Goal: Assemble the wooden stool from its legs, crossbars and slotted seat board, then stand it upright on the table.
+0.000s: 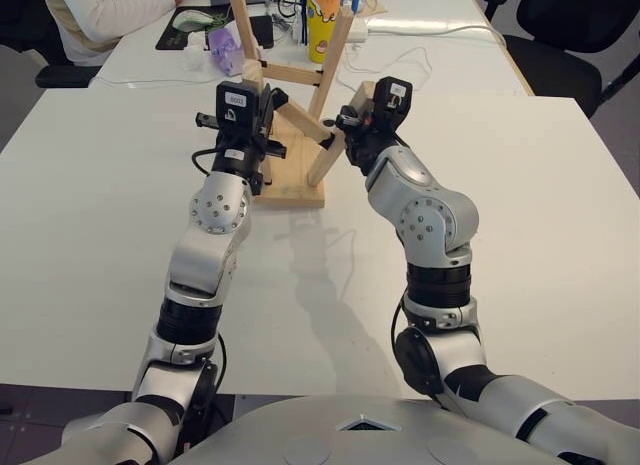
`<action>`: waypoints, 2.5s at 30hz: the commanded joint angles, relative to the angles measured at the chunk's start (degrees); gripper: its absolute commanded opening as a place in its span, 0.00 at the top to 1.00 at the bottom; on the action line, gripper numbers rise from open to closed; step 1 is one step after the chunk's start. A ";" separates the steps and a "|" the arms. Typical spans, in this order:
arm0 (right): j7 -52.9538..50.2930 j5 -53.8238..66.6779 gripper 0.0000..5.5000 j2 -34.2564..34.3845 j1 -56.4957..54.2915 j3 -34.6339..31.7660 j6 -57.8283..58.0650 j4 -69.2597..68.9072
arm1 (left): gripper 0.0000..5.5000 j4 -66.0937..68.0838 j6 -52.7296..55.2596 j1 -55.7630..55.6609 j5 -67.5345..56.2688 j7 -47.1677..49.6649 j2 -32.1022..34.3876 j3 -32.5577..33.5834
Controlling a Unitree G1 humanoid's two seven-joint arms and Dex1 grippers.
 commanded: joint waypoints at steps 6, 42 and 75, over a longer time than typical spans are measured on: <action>1.58 2.02 0.81 3.85 -1.90 -1.88 1.69 2.81 | 0.80 11.75 9.35 8.85 -6.57 -3.90 -2.19 8.76; 0.07 0.97 0.81 6.09 -1.63 -1.03 -0.29 0.91 | 0.68 7.49 12.21 10.30 -2.84 -3.07 -0.44 3.75; 0.30 1.37 0.81 4.80 -1.96 -1.55 0.15 1.28 | 0.49 -17.22 10.97 -6.07 -8.61 -15.28 6.39 15.99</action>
